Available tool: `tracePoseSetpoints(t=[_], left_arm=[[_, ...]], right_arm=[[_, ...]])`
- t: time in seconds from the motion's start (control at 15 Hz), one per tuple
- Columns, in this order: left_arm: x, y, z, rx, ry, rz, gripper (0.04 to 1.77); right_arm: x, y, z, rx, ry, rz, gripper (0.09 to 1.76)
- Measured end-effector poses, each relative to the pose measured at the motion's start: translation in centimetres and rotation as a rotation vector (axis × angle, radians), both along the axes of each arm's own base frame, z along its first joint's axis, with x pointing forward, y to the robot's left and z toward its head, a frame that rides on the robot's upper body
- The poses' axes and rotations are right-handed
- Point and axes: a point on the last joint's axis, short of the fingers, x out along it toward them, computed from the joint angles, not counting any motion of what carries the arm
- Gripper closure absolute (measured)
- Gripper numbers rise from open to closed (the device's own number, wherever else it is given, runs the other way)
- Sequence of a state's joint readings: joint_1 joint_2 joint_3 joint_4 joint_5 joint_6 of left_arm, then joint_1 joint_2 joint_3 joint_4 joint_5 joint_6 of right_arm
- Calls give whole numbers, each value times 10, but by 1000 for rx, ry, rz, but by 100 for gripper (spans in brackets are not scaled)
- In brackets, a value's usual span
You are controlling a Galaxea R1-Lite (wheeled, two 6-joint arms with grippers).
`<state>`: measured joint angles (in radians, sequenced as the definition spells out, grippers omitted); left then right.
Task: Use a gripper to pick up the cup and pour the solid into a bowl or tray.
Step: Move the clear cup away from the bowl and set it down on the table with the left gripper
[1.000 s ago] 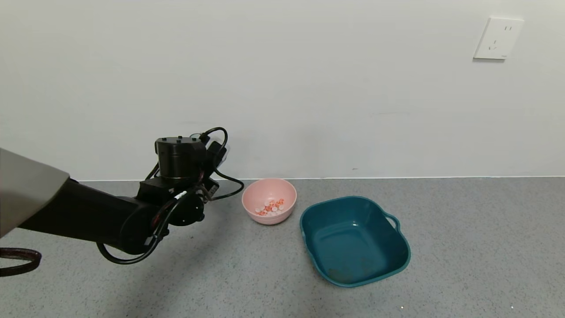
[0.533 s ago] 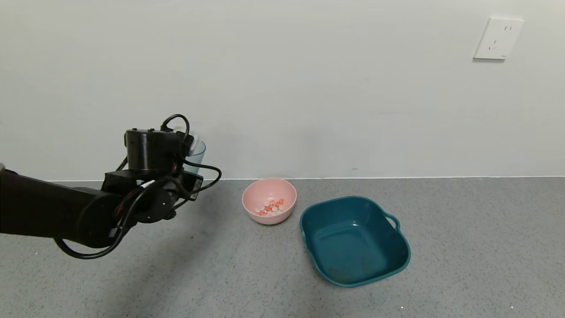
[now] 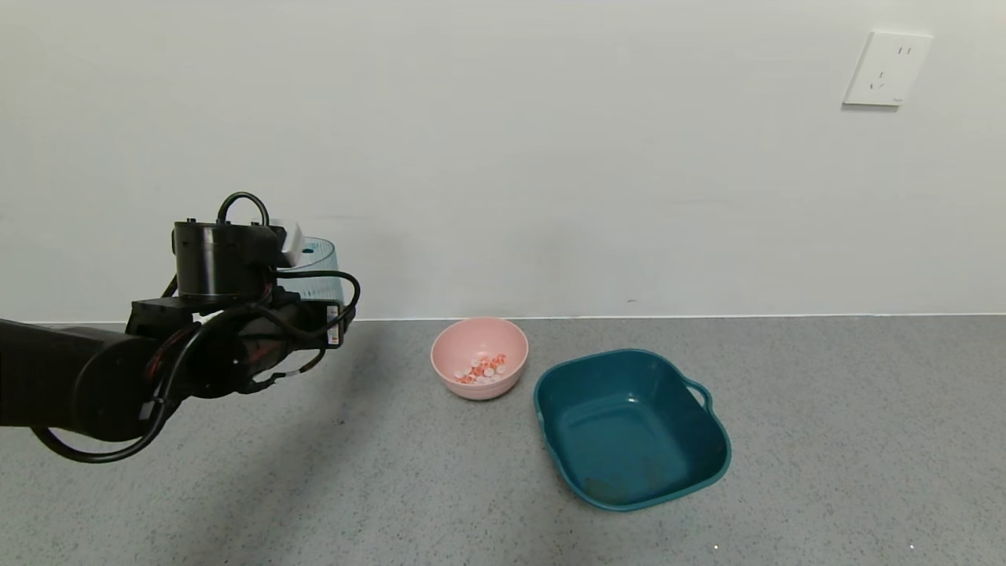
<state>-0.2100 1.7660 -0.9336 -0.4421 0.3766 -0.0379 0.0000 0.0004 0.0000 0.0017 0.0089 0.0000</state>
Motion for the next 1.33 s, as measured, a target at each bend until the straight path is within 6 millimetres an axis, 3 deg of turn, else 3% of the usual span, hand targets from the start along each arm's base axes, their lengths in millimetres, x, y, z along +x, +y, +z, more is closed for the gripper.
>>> tracePoseSetpoints(t=[0.67,1.07,1.33], left_arm=[[5,8,-24,-52,-50,39,52],[7,13,-75,-37,53,48,52],[5,15,-92,-45,36,40,52]], right_arm=[[0,0,0,0,0,-1,14],[0,0,0,0,0,-1,14],[0,0,0,0,0,-1,14]])
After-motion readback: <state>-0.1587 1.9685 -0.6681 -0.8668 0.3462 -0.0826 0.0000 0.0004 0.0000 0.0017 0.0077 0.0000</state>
